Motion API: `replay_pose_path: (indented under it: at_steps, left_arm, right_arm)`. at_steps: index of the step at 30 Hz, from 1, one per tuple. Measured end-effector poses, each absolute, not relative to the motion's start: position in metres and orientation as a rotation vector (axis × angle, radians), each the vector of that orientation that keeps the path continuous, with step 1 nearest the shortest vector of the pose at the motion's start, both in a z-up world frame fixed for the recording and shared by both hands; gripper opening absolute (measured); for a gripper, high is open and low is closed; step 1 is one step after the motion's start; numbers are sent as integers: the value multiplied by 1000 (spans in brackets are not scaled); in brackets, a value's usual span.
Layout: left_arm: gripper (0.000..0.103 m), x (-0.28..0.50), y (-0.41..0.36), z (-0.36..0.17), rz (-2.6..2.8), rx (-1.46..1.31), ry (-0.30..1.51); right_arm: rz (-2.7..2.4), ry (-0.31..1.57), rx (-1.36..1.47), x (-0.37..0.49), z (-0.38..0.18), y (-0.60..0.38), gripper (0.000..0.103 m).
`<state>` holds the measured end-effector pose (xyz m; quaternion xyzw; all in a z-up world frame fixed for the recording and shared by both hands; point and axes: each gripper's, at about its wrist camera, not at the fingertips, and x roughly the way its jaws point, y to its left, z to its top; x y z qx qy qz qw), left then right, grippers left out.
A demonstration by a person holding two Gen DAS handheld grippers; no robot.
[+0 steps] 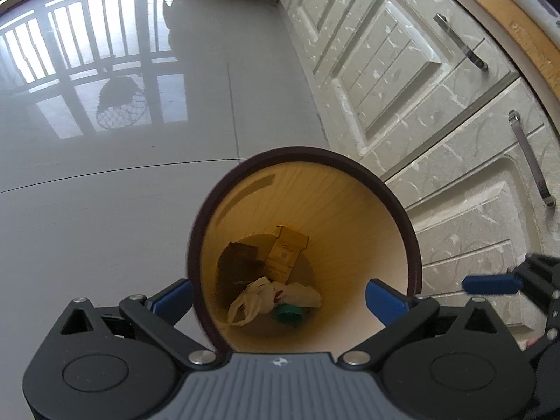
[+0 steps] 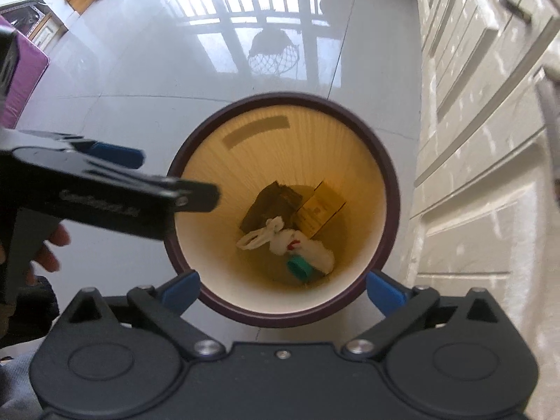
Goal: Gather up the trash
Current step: 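Open the left tool over the bin while the right tool opens to drop the teal cap, then move both open tools back from the bin toward the trash on the bench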
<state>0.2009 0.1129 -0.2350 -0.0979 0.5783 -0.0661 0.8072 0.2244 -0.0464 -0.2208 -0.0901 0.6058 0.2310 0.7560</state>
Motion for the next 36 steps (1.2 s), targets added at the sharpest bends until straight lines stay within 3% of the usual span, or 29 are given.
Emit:
replay_pose_path:
  at_steps: [36]
  left_arm:
    - [103, 107, 142, -76, 5, -181, 1089]
  right_arm:
    - [383, 1080, -204, 175, -49, -71, 103]
